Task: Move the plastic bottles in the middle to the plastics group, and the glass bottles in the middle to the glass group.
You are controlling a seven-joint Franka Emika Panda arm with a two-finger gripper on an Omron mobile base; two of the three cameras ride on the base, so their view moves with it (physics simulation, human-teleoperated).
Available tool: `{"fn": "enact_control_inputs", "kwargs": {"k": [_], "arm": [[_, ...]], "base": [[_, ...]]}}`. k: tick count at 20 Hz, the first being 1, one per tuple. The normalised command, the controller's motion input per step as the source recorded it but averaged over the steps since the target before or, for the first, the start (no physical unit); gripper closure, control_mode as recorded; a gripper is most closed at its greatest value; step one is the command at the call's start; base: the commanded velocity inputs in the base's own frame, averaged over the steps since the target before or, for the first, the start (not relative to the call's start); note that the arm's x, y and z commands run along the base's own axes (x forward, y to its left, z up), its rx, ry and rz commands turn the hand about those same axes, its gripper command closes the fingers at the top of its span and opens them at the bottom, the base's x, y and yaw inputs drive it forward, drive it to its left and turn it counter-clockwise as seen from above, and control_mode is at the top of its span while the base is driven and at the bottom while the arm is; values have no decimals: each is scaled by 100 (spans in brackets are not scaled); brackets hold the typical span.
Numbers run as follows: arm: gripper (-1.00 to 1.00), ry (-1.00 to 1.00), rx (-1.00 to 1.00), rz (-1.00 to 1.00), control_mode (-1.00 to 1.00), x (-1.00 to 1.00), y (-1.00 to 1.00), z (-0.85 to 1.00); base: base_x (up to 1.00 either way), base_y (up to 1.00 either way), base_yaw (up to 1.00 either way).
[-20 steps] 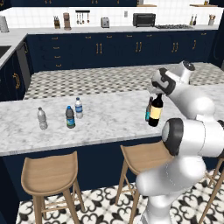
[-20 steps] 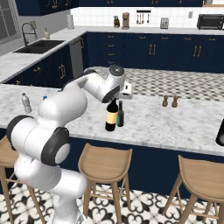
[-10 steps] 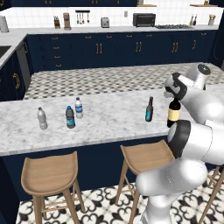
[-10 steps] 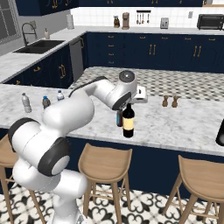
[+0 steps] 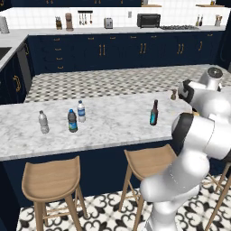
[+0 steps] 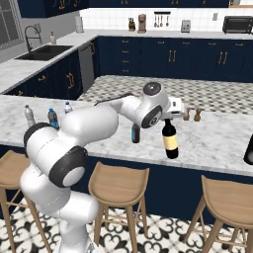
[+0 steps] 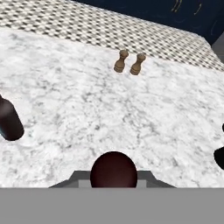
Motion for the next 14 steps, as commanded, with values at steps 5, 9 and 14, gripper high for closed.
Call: {"fn": "enact_control_inputs", "kwargs": {"k": [5, 9, 14], "arm": [[100, 0, -12, -11, -100, 12, -79, 0], [100, 0, 0, -8, -100, 20, -81, 0], [100, 0, 1, -1, -100, 26, -72, 0]], "base": [[0, 0, 0], [0, 0, 0], [0, 0, 0]]}}
